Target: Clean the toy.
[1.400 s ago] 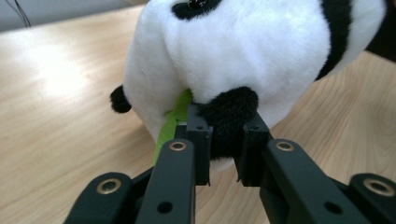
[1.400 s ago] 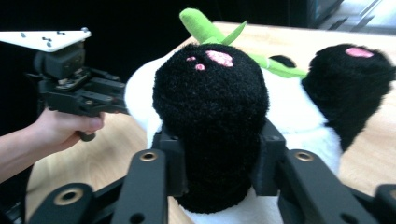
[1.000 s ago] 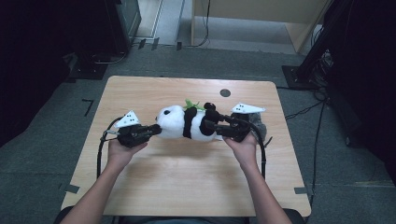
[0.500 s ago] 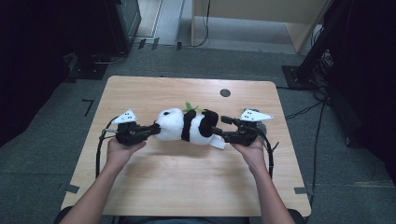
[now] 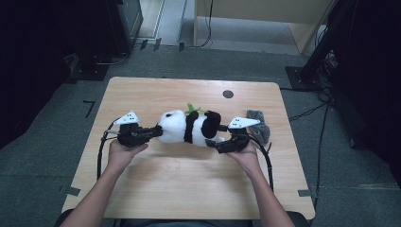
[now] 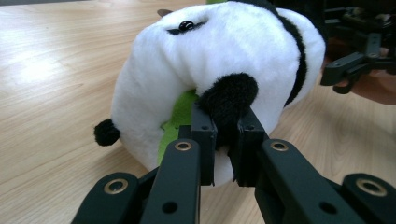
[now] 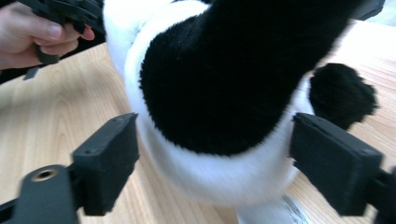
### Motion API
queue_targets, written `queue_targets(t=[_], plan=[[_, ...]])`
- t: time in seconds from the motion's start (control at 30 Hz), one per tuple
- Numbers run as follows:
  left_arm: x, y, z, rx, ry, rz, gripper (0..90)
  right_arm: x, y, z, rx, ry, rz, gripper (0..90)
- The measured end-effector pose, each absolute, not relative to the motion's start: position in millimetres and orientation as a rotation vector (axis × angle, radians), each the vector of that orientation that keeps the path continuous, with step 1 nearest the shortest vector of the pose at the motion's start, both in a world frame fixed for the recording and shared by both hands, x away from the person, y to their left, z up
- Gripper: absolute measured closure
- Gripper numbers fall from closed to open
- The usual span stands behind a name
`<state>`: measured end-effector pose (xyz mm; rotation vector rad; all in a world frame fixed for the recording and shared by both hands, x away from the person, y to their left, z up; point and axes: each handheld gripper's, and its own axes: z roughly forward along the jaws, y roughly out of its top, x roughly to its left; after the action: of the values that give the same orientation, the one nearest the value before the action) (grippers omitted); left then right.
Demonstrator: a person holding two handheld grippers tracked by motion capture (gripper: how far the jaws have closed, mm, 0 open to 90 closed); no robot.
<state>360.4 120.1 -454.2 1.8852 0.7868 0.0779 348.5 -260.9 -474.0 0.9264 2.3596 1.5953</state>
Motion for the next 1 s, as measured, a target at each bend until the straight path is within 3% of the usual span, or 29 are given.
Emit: queue_targets(t=[0.27, 0.33, 0.5, 0.6, 0.77, 1.0], plan=[[361.2, 120.4, -456.1, 1.89, 0.803, 0.061, 82.3, 352.3, -240.9, -482.2, 0.93, 2.265, 1.527, 13.9], [361.2, 120.6, -456.2, 1.896, 0.805, 0.069, 82.1, 350.2, -238.1, -482.2, 0.907, 2.25, 1.48, 21.5], [359.2, 119.1, -454.4, 1.898, 0.792, 0.099, 79.5, 348.7, -239.6, -476.1, 0.916, 2.268, 1.461, 50.8], [355.7, 117.2, -451.0, 1.897, 0.771, 0.159, 71.5, 346.2, -242.0, -468.1, 0.945, 2.257, 1.472, 62.1], [351.4, 122.6, -445.6, 1.796, 0.688, 0.227, 43.9, 345.5, -254.9, -450.2, 1.011, 2.186, 1.55, 64.3], [353.2, 128.9, -453.3, 1.834, 0.657, 0.204, 35.4, 342.7, -270.2, -423.7, 1.057, 2.164, 1.588, 64.0]])
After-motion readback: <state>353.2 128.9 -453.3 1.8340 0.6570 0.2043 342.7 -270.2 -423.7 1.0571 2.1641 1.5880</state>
